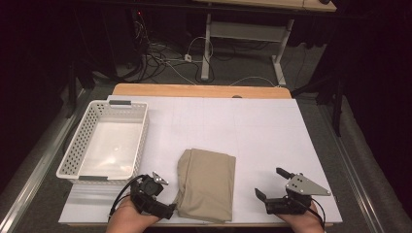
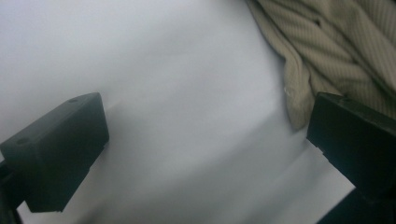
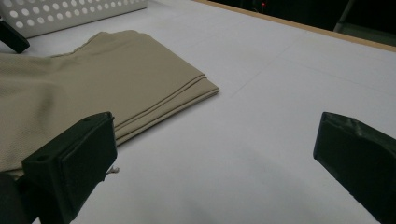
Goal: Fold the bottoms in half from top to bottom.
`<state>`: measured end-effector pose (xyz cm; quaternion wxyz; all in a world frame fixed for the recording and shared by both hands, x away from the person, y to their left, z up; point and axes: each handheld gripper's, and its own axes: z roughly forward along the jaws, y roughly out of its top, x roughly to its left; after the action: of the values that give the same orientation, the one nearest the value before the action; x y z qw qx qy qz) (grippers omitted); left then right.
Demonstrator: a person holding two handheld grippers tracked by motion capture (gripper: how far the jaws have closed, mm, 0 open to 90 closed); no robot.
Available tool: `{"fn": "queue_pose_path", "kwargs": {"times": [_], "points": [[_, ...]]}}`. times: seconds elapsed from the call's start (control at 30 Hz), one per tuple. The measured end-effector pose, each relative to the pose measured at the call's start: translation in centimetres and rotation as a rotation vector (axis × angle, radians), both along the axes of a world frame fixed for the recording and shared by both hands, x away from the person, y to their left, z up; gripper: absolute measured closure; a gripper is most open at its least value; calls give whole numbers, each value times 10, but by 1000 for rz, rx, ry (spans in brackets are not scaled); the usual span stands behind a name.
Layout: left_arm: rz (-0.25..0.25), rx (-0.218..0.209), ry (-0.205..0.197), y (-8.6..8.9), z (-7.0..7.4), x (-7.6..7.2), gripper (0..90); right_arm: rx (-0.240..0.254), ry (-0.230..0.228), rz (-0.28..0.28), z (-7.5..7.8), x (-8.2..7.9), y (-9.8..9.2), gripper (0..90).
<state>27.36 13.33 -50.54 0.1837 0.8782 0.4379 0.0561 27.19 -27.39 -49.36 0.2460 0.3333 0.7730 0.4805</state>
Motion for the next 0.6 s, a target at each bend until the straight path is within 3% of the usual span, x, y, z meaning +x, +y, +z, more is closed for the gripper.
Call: {"fn": "queue_pose_path", "kwargs": {"times": [0.07,0.43,0.53,0.6], "points": [[-16,39,29,-4,2,1,0,5,1,-1,0,2,2,0],[-26,114,128,-12,6,11,0,12,18,12,-3,7,8,0],[-29,156,184,-17,8,17,0,11,16,23,-4,8,11,0],[-32,164,195,-18,8,18,0,10,13,26,-4,8,12,0]]}}
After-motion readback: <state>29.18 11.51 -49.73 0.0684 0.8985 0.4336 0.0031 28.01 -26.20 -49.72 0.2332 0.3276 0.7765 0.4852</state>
